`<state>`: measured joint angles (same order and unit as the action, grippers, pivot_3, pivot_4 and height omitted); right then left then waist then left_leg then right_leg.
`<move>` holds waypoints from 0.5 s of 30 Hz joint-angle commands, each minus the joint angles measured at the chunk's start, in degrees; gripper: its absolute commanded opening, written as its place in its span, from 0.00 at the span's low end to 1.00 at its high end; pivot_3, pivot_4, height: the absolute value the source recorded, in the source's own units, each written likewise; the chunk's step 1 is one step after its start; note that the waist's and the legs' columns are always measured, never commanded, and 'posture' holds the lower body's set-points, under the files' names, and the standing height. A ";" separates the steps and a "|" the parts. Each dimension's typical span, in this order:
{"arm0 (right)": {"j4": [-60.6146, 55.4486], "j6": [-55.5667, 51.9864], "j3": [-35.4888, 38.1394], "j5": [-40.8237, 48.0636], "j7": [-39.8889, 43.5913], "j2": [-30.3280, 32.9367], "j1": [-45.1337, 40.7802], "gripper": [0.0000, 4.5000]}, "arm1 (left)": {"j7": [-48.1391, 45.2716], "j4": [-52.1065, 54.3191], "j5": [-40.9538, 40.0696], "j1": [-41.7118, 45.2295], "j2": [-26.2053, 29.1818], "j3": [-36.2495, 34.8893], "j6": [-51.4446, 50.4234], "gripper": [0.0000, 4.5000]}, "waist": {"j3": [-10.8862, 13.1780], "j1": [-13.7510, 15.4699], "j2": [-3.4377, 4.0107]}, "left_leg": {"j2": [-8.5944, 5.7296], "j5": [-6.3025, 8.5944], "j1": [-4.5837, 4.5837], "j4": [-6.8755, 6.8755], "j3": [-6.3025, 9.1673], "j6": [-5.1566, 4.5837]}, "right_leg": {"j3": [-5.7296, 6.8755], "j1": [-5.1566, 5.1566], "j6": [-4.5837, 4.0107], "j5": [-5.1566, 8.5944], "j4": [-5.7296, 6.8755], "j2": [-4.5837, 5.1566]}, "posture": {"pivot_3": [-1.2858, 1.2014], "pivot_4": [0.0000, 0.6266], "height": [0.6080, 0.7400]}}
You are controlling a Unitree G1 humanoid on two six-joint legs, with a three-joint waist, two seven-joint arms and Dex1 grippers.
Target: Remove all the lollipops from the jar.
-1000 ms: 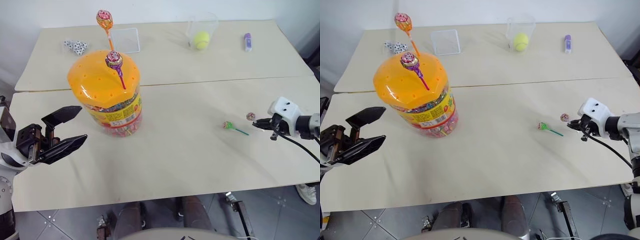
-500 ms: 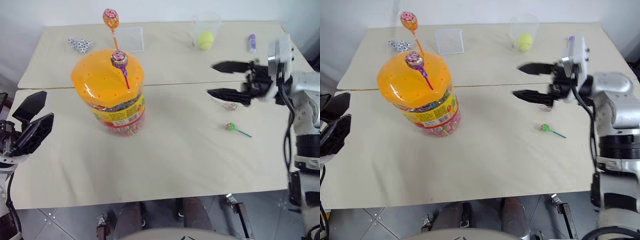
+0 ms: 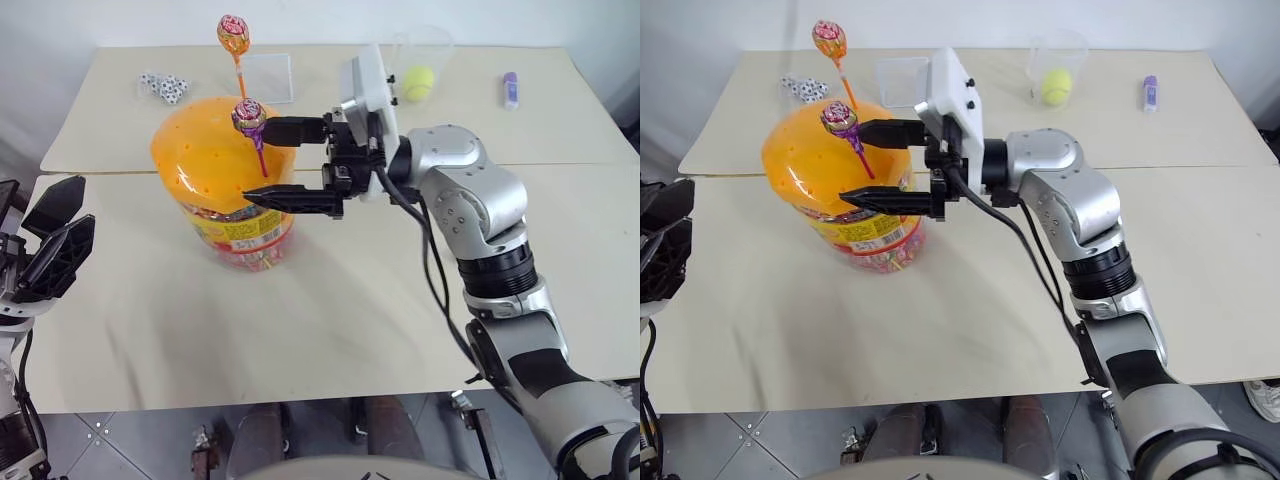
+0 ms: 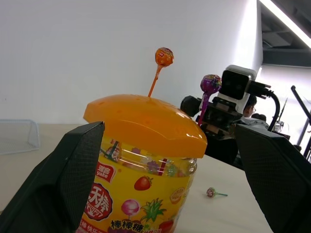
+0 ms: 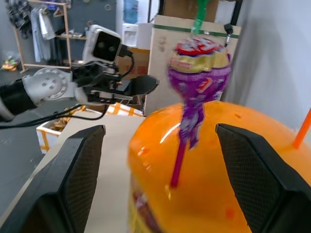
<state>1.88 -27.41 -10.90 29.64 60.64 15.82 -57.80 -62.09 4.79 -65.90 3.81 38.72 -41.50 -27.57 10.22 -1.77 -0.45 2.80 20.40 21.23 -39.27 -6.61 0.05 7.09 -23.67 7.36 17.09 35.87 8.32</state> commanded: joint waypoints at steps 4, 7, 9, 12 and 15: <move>-1.40 0.16 0.44 -0.09 -0.99 -2.94 -0.43 0.39 | 0.40 2.21 -0.74 1.04 -0.44 -0.26 0.47 1.00 | -0.01 -0.36 -0.01 | 0.02 0.00 -0.03 0.02 -0.01 0.02 | 0.01 0.00 0.00 0.00 0.00 -0.01 | 0.52 0.24 1.00; -0.93 0.56 1.73 0.56 -0.76 -3.67 -0.48 0.16 | 0.89 3.03 -1.63 1.65 -0.99 -0.33 0.34 1.00 | -0.01 -0.48 -0.01 | 0.02 0.00 -0.03 0.02 -0.02 0.03 | 0.00 0.00 0.00 0.00 0.00 -0.01 | 0.52 0.24 1.00; -0.27 0.53 4.18 3.35 -0.06 -4.57 -0.78 0.03 | 1.52 3.61 -2.44 2.68 -1.23 -0.31 0.11 1.00 | -0.01 -0.56 -0.02 | 0.02 0.00 -0.03 0.02 -0.01 0.03 | 0.00 0.00 0.00 0.00 0.00 -0.01 | 0.52 0.24 1.00; 0.45 -1.98 9.19 9.26 0.27 -5.00 -1.69 0.01 | 2.10 4.66 -3.29 3.89 -1.57 0.16 -0.17 1.00 | 0.00 -0.64 -0.02 | 0.02 0.00 -0.03 0.02 0.00 0.02 | 0.00 0.00 0.00 0.00 0.00 -0.01 | 0.52 0.24 1.00; -0.30 -4.98 13.20 13.30 1.54 -1.83 -2.26 0.01 | 1.38 5.24 -3.34 3.99 -1.40 0.56 -0.36 1.00 | 0.00 -0.42 -0.02 | 0.01 0.00 -0.02 0.02 0.02 0.02 | 0.00 0.01 0.00 0.00 0.00 -0.01 | 0.52 0.24 1.00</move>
<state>3.48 -31.30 -1.06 39.80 61.17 12.27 -58.60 -60.18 8.47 -67.97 7.71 37.06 -40.37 -28.03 10.21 -2.19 -0.47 2.81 20.40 21.21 -39.25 -6.60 0.07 7.09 -23.66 7.37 17.09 35.87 8.31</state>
